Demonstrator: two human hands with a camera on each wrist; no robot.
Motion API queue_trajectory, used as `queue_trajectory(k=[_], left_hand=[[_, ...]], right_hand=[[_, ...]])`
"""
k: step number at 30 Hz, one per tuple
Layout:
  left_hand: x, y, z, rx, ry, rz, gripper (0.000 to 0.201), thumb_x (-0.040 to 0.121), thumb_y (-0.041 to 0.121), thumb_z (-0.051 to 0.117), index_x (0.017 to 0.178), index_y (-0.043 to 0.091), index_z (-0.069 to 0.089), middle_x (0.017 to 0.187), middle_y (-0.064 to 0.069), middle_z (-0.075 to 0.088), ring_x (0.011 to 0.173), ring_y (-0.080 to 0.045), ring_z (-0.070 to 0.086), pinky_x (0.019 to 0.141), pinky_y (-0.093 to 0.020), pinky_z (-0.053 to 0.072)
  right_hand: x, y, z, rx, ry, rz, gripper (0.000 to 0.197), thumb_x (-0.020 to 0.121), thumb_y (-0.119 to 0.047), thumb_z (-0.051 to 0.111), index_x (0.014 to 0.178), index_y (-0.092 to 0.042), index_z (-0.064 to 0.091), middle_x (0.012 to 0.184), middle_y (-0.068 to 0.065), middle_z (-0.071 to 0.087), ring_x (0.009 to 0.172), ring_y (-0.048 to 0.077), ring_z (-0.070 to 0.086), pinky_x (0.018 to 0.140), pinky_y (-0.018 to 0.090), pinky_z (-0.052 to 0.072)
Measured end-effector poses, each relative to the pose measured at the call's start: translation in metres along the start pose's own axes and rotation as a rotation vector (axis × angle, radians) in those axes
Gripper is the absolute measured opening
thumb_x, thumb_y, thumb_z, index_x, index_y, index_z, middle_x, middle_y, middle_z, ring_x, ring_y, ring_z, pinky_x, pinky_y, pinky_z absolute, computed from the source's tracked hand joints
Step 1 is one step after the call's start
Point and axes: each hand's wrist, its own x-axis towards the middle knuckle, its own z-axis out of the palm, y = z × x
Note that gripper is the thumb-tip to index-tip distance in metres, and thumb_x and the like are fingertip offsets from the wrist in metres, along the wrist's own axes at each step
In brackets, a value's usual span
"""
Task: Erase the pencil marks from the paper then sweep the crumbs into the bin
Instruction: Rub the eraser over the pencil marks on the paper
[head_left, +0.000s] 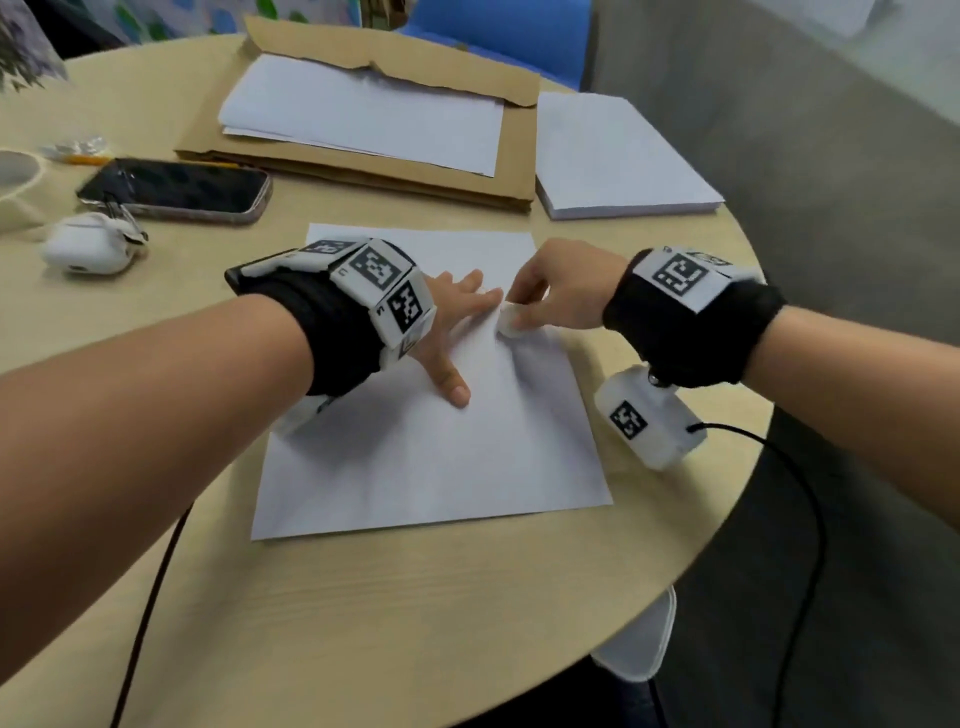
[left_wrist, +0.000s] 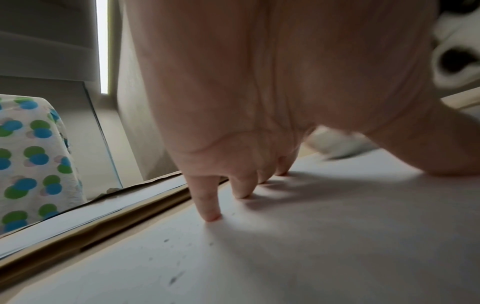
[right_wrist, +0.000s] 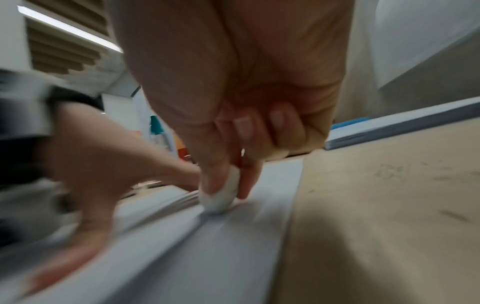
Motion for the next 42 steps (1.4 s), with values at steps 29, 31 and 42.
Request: queue_trajectory(k=[29,31,42], left_hand=[[0.014,0.007,-0.006,0.143,-0.049,-0.042,0.113,0.067,0.053,0.074,0.144,0.047,-0.009,0.157,-0.01,-0.01,0.142,-0.035,0.015,0.112,-0.046,0.02],[0.014,0.006,-0.006,0.116,-0.048,-0.049,0.115,0.066,0.052,0.075,0.144,0.045,-0.009,0.157,-0.01,-0.014,0.144,-0.034,0.009,0.113,-0.047,0.015],[0.012,0.005,-0.006,0.129,-0.019,-0.028,0.109,0.069,0.051,0.074,0.145,0.044,-0.004,0.157,-0.012,-0.006,0.142,-0.035,0.015,0.112,-0.046,0.02]], right_hand=[[-0.02,-0.003,0.005,0.188,0.05,0.183,0.013,0.081,-0.026,0.067,0.076,-0.013,0.069,0.074,0.003,0.061,0.07,0.015,0.054,0.06,0.023,0.039],[-0.033,-0.005,0.015,0.145,0.008,0.126,0.031,0.084,-0.023,0.063,0.056,-0.015,0.055,0.063,0.003,0.053,0.06,0.015,0.047,0.051,0.023,0.035],[-0.011,-0.007,0.003,0.136,0.091,0.199,0.014,0.081,-0.025,0.067,0.085,-0.011,0.069,0.071,-0.003,0.057,0.066,0.011,0.05,0.049,0.02,0.032]])
